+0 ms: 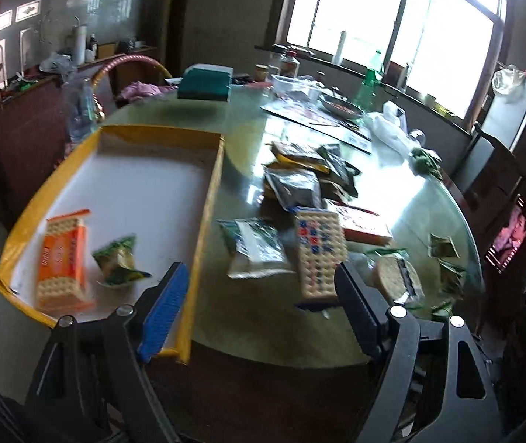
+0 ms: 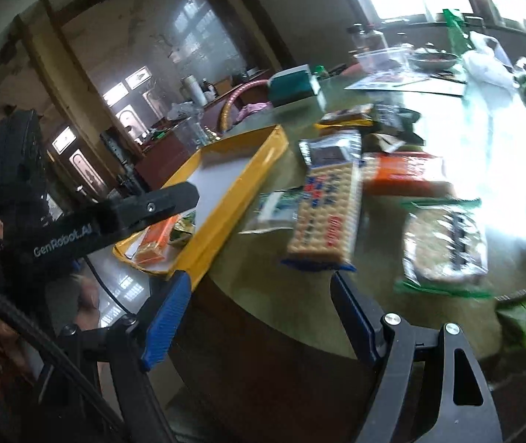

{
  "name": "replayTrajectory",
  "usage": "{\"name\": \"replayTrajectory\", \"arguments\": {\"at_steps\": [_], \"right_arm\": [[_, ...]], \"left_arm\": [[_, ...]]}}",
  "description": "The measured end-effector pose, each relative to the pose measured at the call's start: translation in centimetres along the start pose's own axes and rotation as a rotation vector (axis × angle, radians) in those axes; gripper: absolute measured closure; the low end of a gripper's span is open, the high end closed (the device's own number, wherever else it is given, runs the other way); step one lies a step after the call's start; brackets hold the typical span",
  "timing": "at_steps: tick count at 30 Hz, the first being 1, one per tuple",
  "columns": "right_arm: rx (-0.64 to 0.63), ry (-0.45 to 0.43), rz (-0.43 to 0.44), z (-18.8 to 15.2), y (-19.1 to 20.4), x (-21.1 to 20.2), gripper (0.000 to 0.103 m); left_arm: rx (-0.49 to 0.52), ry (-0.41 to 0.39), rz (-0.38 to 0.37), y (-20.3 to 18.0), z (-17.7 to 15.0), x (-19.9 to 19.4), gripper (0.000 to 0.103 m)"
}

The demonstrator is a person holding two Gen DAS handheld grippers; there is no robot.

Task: Organize snacks
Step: 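Withdraw both tools from the tray back over the snacks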

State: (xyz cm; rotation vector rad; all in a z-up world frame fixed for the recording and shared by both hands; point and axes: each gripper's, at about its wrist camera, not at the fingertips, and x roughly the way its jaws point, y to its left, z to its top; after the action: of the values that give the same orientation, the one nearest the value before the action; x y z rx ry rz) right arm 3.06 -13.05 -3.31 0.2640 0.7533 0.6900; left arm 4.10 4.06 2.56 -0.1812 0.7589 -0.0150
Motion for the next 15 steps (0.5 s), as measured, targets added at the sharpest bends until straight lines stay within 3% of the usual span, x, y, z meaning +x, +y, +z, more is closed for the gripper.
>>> {"name": "replayTrajectory", "arguments": {"at_steps": [8,15], "right_arm": [[0.073,-0.024,-0.104,-0.7,-3.1,-1.9,0.025],[0.147,0.002,-0.258,-0.1,-5.4,-1.9,0.023]], "left_arm": [[0.025,0.024,-0.011,-1.4,-0.7,0.2,0.022],[0.003,0.019,-0.024,-1.1,-0.8,0.3,0.021]]}}
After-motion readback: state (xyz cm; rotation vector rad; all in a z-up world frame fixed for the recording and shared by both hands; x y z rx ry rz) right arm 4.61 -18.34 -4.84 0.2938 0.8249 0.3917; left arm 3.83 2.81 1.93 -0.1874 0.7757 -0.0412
